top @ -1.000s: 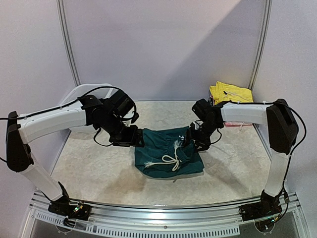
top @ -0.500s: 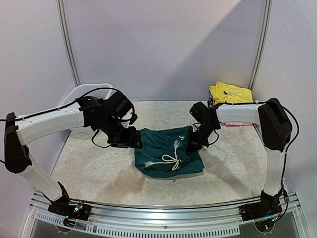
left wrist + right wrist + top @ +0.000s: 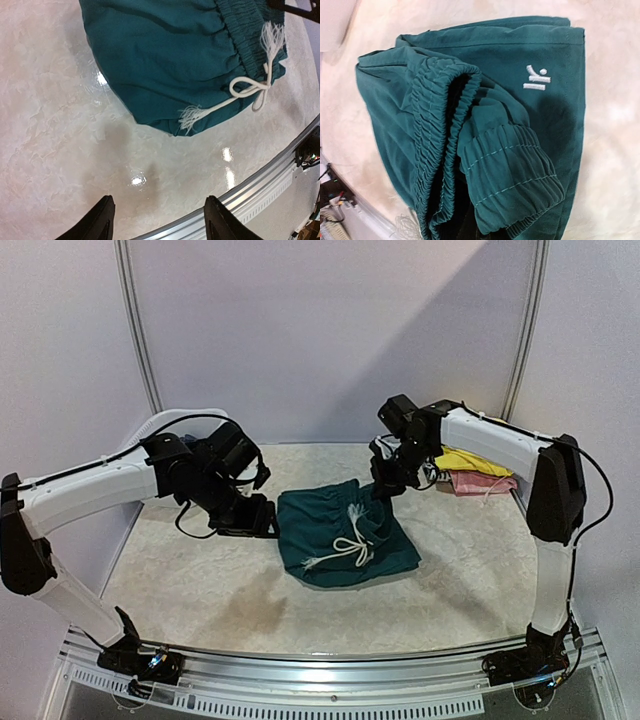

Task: Fold and stack the mixed laundry pile
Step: Adjust the square-folded shorts at the center of the board.

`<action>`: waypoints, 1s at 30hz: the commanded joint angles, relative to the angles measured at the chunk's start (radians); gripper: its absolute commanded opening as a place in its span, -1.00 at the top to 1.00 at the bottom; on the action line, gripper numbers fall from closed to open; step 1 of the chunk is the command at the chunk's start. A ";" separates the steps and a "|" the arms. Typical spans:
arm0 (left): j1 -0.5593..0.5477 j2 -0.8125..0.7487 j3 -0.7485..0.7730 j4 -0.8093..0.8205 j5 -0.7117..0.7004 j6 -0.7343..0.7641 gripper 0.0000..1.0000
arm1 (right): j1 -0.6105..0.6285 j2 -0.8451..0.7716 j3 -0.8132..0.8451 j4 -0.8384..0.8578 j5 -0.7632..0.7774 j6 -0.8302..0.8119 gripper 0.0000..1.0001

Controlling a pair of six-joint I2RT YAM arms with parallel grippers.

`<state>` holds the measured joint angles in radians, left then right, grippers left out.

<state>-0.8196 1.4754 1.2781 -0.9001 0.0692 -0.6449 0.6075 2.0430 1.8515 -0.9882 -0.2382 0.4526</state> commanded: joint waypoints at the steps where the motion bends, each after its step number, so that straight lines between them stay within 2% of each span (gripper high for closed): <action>1: 0.010 -0.007 0.021 -0.042 -0.016 0.023 -0.22 | -0.013 0.097 0.063 -0.050 0.168 -0.116 1.00; 4: 0.008 0.008 0.033 -0.048 -0.018 0.022 -0.22 | -0.022 0.148 0.095 -0.031 0.285 -0.167 1.00; 6: 0.007 0.026 0.047 -0.042 -0.022 0.023 -0.23 | -0.037 0.172 0.102 0.002 0.298 -0.199 1.00; 10: -0.042 0.115 0.122 0.049 -0.003 0.077 -0.27 | -0.071 0.202 0.122 0.039 0.232 -0.224 1.00; 12: -0.092 0.204 0.205 0.051 -0.062 0.121 -0.27 | -0.080 0.224 0.148 0.034 0.176 -0.221 1.00; 14: -0.130 0.283 0.241 0.064 -0.125 0.150 -0.13 | -0.082 0.238 0.164 0.032 0.141 -0.214 1.00; 16: -0.156 0.350 0.257 0.087 -0.155 0.163 -0.08 | -0.083 0.250 0.168 0.028 0.113 -0.201 1.00; 20: -0.183 0.452 0.293 0.064 -0.285 0.107 -0.21 | -0.083 0.255 0.143 0.021 0.041 -0.123 1.00; 23: -0.185 0.472 0.258 0.117 -0.288 0.052 -0.39 | -0.084 0.239 0.103 0.025 0.019 -0.074 1.00; 26: -0.184 0.491 0.206 0.223 -0.248 0.014 -0.38 | -0.084 0.225 0.078 0.017 0.001 -0.039 1.00; 30: -0.184 0.541 0.193 0.270 -0.255 -0.028 -0.25 | -0.084 0.225 0.066 -0.003 -0.025 -0.027 1.00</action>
<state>-1.0042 1.9705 1.4940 -0.7292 -0.1669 -0.6125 0.5224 2.2662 1.9343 -0.9707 -0.2119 0.3832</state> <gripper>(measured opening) 0.650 0.018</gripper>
